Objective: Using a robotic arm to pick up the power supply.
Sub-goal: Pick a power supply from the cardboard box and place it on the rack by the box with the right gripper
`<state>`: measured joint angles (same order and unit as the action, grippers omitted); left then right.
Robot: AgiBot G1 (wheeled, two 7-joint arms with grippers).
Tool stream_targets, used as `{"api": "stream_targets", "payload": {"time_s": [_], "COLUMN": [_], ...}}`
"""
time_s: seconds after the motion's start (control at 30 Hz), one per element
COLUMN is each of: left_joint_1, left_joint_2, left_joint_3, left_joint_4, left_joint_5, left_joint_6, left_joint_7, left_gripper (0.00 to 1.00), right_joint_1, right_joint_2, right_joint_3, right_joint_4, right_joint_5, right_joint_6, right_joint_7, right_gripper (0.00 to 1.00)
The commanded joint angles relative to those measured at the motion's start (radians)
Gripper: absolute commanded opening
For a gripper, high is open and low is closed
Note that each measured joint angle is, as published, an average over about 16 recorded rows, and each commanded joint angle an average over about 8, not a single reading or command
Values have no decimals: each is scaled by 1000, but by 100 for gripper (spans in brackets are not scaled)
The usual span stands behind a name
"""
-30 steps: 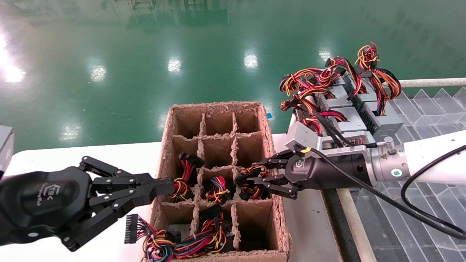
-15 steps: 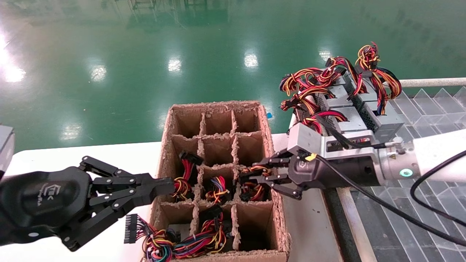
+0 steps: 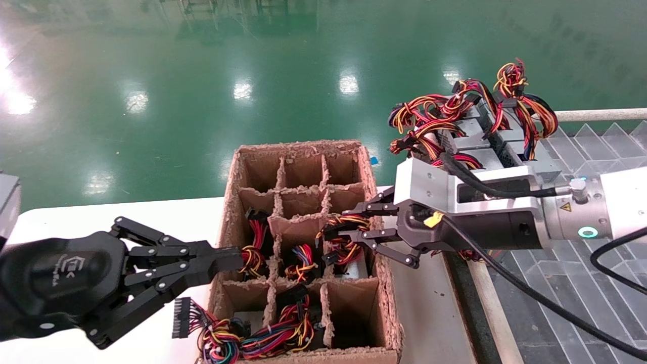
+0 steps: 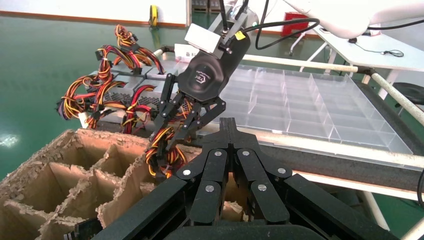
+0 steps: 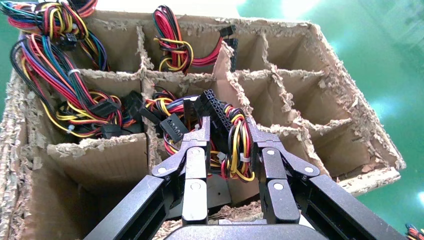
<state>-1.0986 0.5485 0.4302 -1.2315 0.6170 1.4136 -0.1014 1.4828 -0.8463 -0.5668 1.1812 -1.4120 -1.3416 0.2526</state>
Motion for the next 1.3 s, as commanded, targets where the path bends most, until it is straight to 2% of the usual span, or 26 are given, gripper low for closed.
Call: {"api": "stream_targets", "payload": {"time_s": [0.03,0.2,0.4,0.73,1.0,1.3], "left_joint_1": [0,0,0,0,0,0], "left_joint_2": [0,0,0,0,0,0], "left_joint_3": [0,0,0,0,0,0], "left_joint_4": [0,0,0,0,0,0], "left_joint_5": [0,0,0,0,0,0], "left_joint_6": [0,0,0,0,0,0], "left_joint_7": [0,0,0,0,0,0], "left_gripper": [0,0,0,0,0,0], "right_joint_1": [-2,-6,15,66,113,155], "right_joint_2": [2,1,33,119,195,290], "right_joint_3": [-4,-1,45,158,237,314], "right_joint_4": [20,25,52,94,145,143], "right_joint_5": [-10,-13,63,207,238,265], "right_joint_6": [4,18,-2,-21,3,17], "right_joint_7": [16,16,-7,-54,-121,-164], "right_gripper": [0,0,0,0,0,0]}}
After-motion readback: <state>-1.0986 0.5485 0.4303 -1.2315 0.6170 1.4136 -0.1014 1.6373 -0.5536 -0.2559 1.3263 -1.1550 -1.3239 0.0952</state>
